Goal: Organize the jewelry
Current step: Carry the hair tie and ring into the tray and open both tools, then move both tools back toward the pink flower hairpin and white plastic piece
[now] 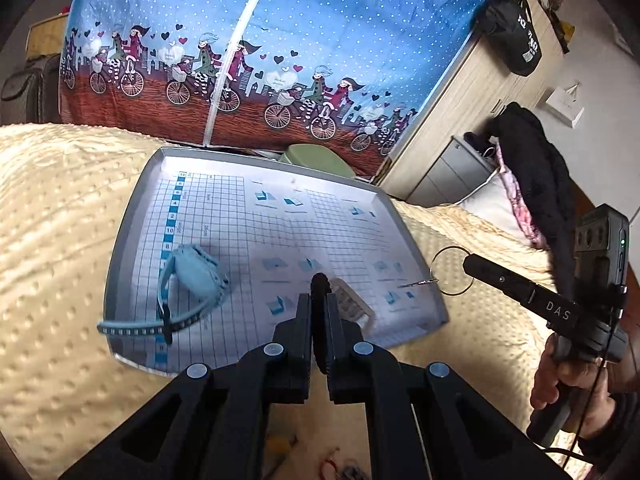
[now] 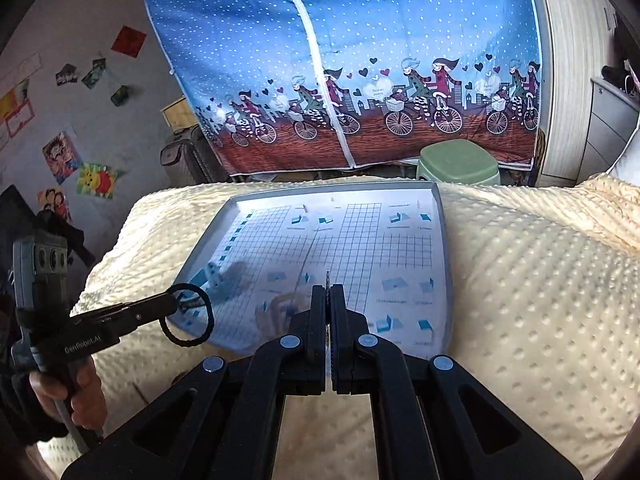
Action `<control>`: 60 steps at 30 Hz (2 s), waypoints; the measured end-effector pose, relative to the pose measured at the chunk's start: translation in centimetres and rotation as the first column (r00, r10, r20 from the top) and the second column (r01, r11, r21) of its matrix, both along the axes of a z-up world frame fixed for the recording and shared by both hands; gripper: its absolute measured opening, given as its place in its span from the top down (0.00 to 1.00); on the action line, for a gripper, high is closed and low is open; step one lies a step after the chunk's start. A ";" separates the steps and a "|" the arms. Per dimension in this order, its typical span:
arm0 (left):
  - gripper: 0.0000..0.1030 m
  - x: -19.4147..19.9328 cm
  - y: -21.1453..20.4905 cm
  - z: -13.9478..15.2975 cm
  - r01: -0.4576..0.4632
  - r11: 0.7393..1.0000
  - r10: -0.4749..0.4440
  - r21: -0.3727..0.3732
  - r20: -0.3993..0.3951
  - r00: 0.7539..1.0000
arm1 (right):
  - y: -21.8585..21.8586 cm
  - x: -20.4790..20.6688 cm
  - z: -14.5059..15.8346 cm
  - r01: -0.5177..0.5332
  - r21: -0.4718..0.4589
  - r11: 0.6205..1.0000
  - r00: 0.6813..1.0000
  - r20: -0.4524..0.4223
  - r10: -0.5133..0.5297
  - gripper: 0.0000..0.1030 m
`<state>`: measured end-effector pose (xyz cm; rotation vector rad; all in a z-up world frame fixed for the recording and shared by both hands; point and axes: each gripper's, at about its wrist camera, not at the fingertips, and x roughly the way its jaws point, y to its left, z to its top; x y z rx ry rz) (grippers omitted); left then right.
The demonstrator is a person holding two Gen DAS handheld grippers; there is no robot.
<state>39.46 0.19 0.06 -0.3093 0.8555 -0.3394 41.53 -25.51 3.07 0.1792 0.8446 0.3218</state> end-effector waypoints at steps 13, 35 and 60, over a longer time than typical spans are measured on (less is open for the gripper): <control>0.94 1.9 -0.6 -3.7 0.003 0.996 0.004 0.094 -0.067 0.998 | 0.7 0.3 -6.9 0.006 0.067 0.998 0.995 -0.101 0.001 0.98; 0.01 -6.0 -2.5 1.3 -0.113 0.981 0.066 0.158 0.278 0.958 | -2.2 -7.4 -0.4 -0.051 -0.061 0.997 0.984 0.166 0.061 0.02; 0.00 -20.3 0.6 0.4 -0.123 0.985 0.099 0.121 0.190 0.977 | -3.8 -21.9 -1.1 -0.158 -0.075 0.985 0.983 -0.111 0.149 0.02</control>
